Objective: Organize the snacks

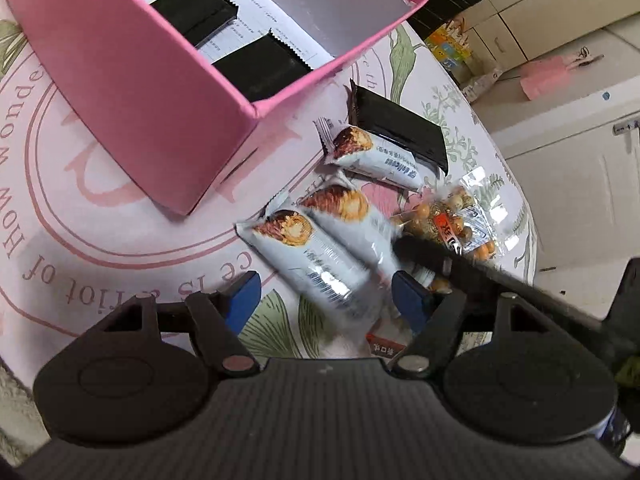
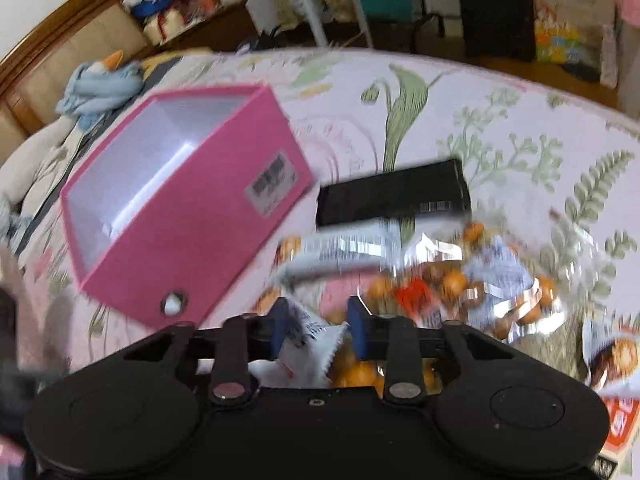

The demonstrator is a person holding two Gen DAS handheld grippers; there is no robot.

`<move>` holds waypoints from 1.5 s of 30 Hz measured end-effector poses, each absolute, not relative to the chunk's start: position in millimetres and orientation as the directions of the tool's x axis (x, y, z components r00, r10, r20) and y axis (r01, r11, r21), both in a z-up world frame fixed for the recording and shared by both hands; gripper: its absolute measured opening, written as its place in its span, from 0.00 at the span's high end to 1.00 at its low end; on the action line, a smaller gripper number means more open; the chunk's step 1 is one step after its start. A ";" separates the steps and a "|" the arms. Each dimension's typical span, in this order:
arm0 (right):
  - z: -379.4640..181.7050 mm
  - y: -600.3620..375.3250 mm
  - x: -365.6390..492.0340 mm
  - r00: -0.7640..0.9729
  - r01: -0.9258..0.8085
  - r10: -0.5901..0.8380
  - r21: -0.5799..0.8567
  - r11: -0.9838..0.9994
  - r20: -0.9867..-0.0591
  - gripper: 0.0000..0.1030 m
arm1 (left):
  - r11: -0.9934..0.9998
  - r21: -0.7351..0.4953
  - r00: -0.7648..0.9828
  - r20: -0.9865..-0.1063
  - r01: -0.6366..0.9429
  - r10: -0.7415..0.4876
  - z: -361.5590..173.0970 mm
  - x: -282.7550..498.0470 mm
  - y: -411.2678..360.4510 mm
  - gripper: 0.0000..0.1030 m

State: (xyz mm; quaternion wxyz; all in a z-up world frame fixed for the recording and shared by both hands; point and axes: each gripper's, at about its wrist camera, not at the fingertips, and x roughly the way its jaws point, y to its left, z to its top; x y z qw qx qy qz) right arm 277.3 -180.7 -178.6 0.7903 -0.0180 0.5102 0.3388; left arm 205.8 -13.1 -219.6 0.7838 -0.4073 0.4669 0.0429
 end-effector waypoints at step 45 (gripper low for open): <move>-143.3 -161.0 139.7 0.430 -0.567 0.268 -0.028 0.823 -0.862 0.75 | 0.859 -0.446 0.336 -0.873 -0.253 -0.354 -185.4 160.1 -24.3 0.77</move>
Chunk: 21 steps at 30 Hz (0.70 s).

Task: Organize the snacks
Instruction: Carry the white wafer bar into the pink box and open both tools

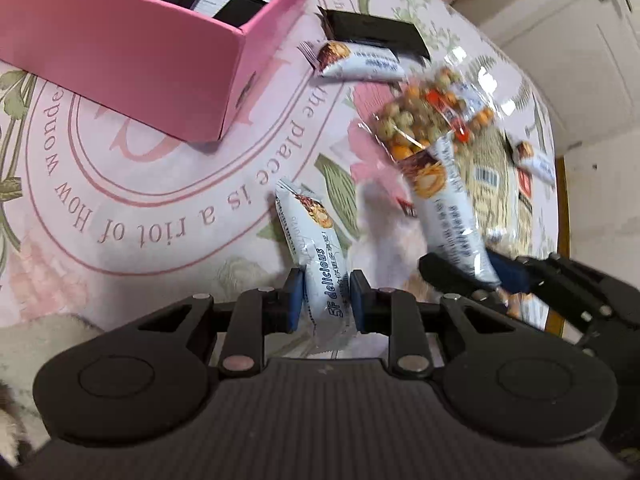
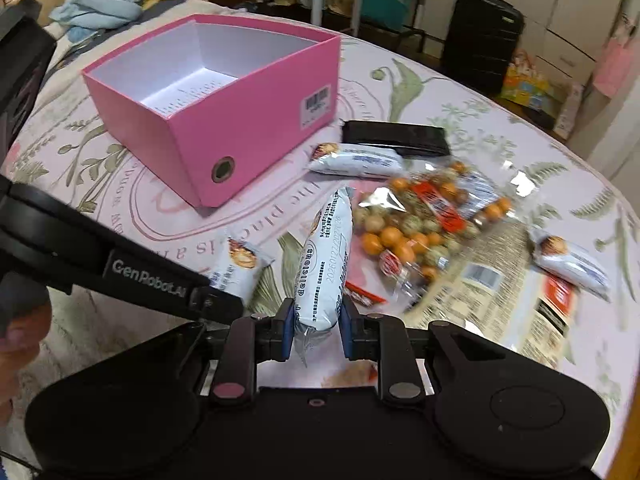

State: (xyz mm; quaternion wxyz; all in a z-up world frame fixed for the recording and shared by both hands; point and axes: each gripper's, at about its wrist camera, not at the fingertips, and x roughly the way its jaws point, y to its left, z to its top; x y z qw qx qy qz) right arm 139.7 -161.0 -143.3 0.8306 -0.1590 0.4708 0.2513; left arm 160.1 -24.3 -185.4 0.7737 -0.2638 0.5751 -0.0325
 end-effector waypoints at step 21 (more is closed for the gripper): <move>-71.2 -170.7 89.1 0.388 -0.475 0.401 0.192 0.858 -0.830 0.75 | 0.898 -0.423 0.345 -0.867 -0.124 -0.361 -119.0 120.0 -12.1 0.80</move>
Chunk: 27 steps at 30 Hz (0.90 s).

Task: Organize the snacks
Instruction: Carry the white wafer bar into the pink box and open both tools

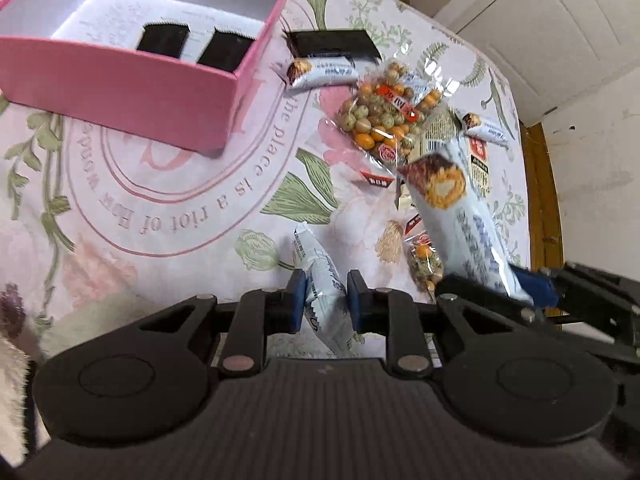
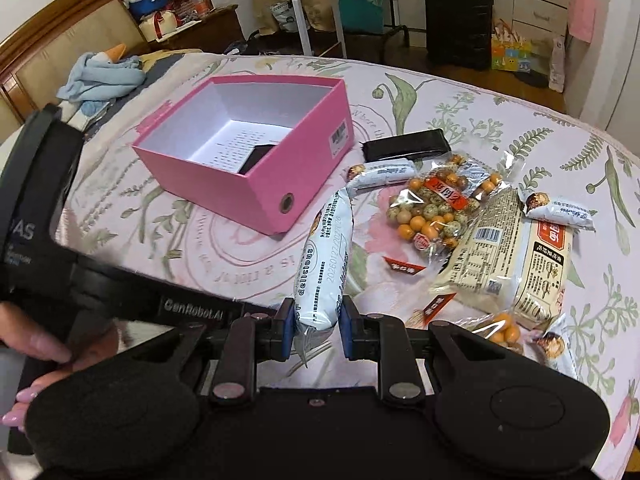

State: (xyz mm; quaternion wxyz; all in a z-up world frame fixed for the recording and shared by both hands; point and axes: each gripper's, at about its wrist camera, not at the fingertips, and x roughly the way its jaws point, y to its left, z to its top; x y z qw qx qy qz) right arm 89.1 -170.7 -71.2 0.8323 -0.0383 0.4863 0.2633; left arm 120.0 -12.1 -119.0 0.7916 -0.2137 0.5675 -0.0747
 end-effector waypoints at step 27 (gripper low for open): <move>-40.0 -54.2 152.9 0.420 -0.543 0.515 0.248 0.802 -0.747 0.75 | 0.942 -0.328 0.535 -0.810 -0.073 -0.240 -37.6 179.8 121.5 0.80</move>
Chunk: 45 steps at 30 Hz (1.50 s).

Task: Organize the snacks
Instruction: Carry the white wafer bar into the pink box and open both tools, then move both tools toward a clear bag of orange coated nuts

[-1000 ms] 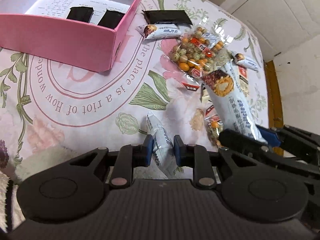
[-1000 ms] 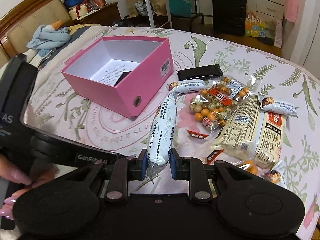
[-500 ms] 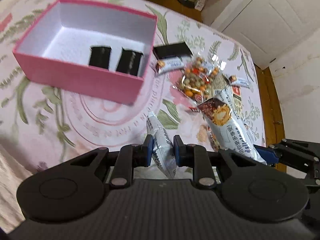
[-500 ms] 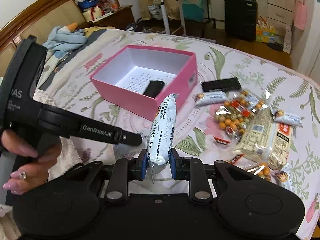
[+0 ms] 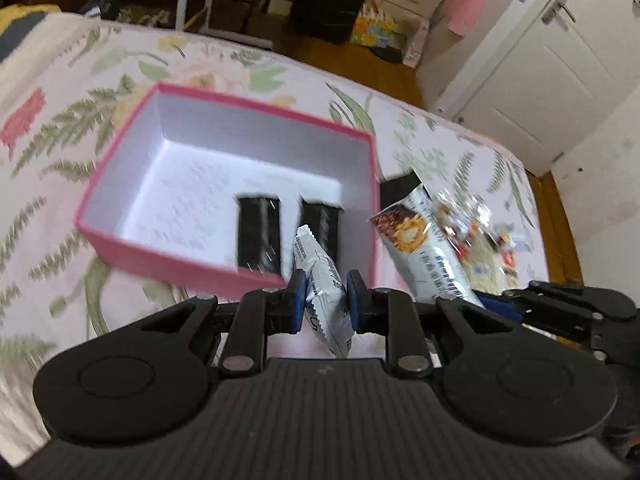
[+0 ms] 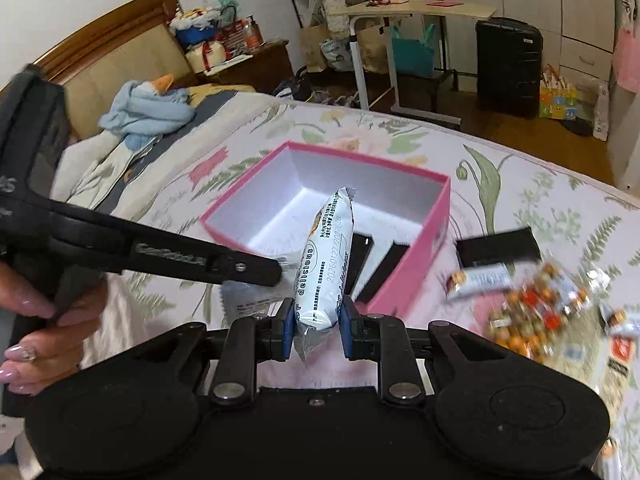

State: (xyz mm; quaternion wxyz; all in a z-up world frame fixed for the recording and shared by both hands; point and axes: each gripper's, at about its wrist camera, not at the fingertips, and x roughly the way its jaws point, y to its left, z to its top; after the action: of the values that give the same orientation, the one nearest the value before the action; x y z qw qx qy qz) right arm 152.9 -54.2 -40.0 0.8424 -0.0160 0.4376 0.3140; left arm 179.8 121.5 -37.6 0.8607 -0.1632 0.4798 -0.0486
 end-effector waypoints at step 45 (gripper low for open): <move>-46.8 -95.3 178.8 0.444 -0.319 0.457 0.340 0.885 -0.771 0.42 | 0.965 -0.242 0.490 -0.832 0.101 -0.260 -70.9 224.2 144.3 0.36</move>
State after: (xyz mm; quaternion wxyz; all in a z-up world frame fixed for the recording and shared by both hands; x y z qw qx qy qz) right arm 178.8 -95.3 -46.8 0.8465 0.0723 0.4751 0.2291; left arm 224.2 144.3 -70.9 0.8594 -0.0804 0.4939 -0.1050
